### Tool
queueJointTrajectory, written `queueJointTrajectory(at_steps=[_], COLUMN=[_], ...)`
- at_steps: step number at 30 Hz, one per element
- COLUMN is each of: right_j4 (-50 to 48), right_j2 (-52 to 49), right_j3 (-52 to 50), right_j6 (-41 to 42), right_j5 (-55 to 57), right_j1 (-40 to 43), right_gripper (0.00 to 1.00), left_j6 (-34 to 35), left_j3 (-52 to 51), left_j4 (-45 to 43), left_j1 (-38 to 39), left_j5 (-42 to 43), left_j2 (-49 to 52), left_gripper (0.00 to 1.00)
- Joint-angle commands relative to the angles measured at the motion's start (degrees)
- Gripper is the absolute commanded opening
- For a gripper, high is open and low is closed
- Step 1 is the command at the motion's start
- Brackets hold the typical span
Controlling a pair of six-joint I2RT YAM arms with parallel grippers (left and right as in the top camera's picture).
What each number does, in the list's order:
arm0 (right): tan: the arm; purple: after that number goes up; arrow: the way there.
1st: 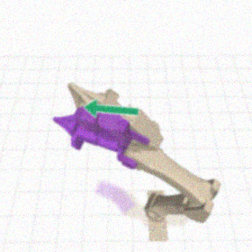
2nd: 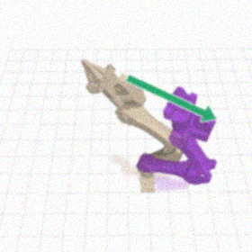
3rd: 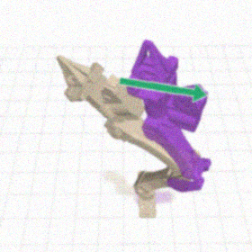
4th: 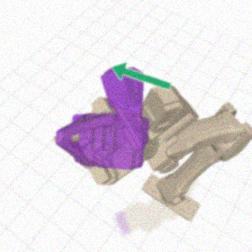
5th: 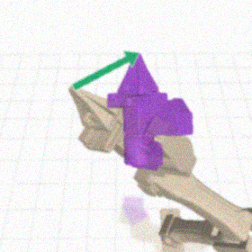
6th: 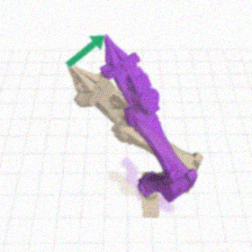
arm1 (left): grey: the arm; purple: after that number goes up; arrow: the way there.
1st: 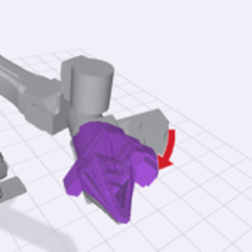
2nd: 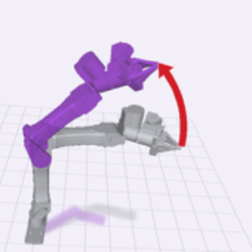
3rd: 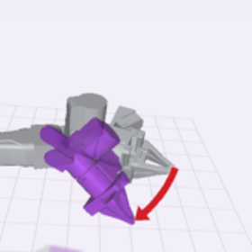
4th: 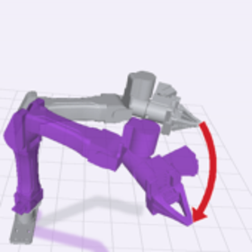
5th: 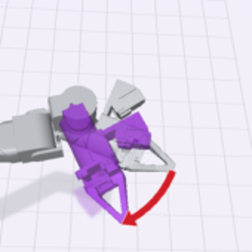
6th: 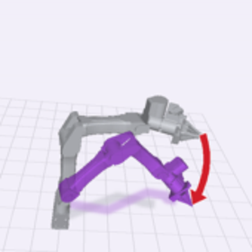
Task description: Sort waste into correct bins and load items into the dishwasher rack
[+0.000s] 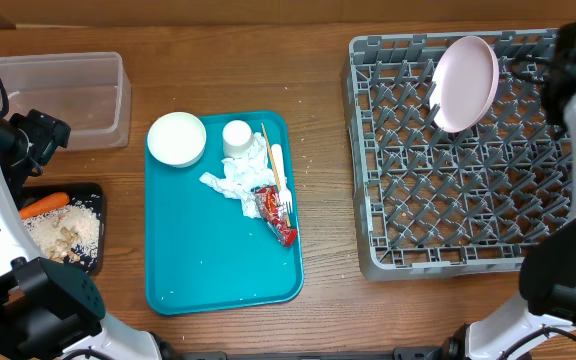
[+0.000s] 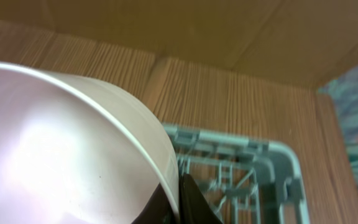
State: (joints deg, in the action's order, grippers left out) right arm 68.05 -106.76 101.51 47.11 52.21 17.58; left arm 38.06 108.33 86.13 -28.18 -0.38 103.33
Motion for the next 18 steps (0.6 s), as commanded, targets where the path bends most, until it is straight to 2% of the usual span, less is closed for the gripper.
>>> queueJointTrajectory(at_steps=[1,7,12,14,18], right_j4=[-3.26,-6.23,-15.41,-20.04,-25.44], right_j2=[1.73,0.09,-0.68,-0.68,-0.68], right_j3=[1.18,-0.28,-7.63,-11.8,-17.11], right_j6=[-12.87,-19.47,-33.9,-38.29,-40.04], right_j5=[1.73,1.55,2.12,7.04,15.93], right_j1=[2.6,3.61,2.69,2.43,2.4], right_gripper=[0.04,0.04,0.05,0.06,0.06], left_j6=[0.72,0.72,0.72,0.74,0.72], left_j3=[-0.28,-0.28,-0.28,-0.28,-0.28], left_j4=[0.13,0.13,0.13,0.13,0.13], left_j1=[-0.28,-0.28,-0.28,-0.28,-0.28], left_j5=[0.22,0.22,0.22,0.22,0.22], left_j2=[0.5,0.5,0.5,0.5,0.5], left_gripper=[1.0,1.0,1.0,1.0,1.0])
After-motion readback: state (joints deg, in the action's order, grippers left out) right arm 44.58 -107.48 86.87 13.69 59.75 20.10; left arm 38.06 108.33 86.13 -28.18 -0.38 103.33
